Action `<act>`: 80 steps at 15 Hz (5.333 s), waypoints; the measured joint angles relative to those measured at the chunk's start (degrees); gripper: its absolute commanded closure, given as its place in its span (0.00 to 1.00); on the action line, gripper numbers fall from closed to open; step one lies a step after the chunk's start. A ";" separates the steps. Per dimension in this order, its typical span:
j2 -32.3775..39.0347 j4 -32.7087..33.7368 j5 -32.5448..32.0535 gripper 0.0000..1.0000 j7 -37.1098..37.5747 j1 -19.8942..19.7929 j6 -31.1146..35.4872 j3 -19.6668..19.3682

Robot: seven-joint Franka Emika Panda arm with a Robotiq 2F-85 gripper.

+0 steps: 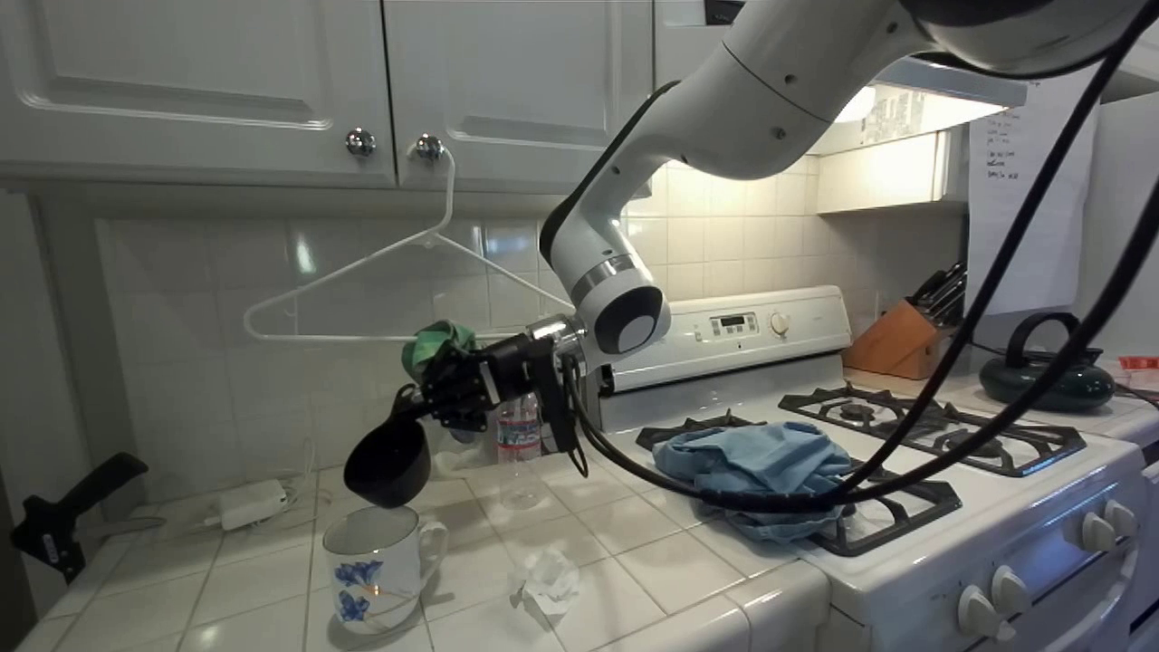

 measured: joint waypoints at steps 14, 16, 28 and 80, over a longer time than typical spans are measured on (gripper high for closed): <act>-0.83 -0.06 -3.11 0.99 0.04 0.89 6.30 1.33; -0.93 -0.06 -3.39 0.99 0.05 1.10 7.17 1.41; -2.21 -0.24 -4.21 0.99 0.09 1.40 11.62 2.13; -9.64 -6.18 -30.44 0.99 24.13 3.91 26.01 6.12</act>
